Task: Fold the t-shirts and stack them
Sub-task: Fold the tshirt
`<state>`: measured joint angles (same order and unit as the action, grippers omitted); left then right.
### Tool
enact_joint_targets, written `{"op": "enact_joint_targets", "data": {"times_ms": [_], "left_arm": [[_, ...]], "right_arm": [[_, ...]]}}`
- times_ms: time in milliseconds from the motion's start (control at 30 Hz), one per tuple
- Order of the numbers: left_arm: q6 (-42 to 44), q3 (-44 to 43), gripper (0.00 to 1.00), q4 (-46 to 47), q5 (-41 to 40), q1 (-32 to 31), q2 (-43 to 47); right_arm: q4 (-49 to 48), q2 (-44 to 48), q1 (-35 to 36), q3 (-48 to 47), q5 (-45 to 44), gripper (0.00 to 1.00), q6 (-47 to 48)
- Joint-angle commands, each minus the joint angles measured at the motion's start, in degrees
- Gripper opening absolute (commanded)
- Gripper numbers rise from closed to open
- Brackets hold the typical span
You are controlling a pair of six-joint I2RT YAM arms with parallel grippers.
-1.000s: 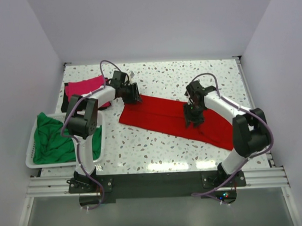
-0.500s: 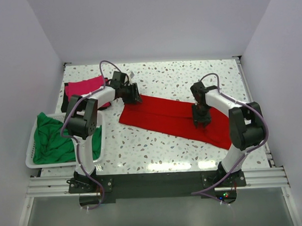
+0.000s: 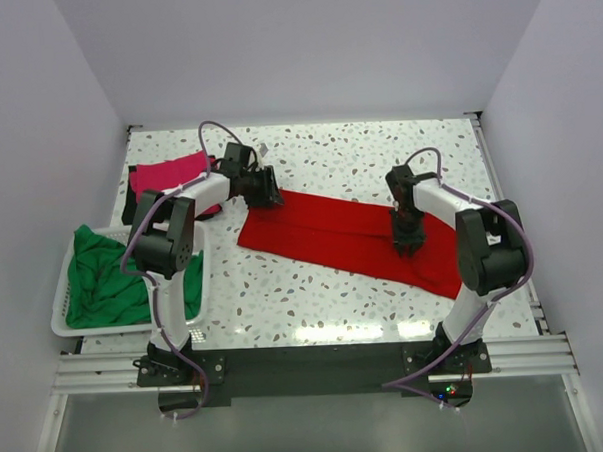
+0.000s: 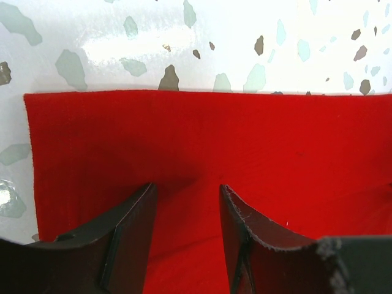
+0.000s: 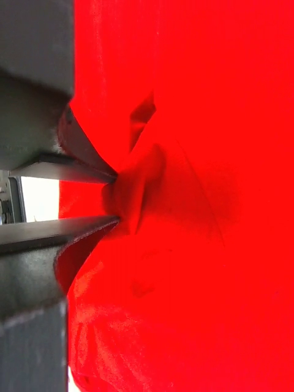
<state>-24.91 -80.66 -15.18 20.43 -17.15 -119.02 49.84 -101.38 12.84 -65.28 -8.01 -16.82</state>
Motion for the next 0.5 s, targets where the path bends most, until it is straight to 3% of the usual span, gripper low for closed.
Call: {"op": "enact_joint_targets", "data": {"times_ms": [0, 233, 467], "left_arm": [[0.91, 0.51, 0.50, -1.34, -0.65, 0.62, 0.37], [1.09, -0.11, 0.50, -1.61, -0.56, 0.71, 0.11], [1.18, -0.11, 0.50, -1.70, -0.56, 0.89, 0.11]], "right_arm": [[-1.16, -0.57, 0.08, 0.68, -1.30, 0.29, 0.56], [0.33, -0.48, -0.01, 0.24, -1.84, 0.13, 0.82], [7.36, 1.01, 0.08, -4.50, 5.19, 0.12, 1.44]]}}
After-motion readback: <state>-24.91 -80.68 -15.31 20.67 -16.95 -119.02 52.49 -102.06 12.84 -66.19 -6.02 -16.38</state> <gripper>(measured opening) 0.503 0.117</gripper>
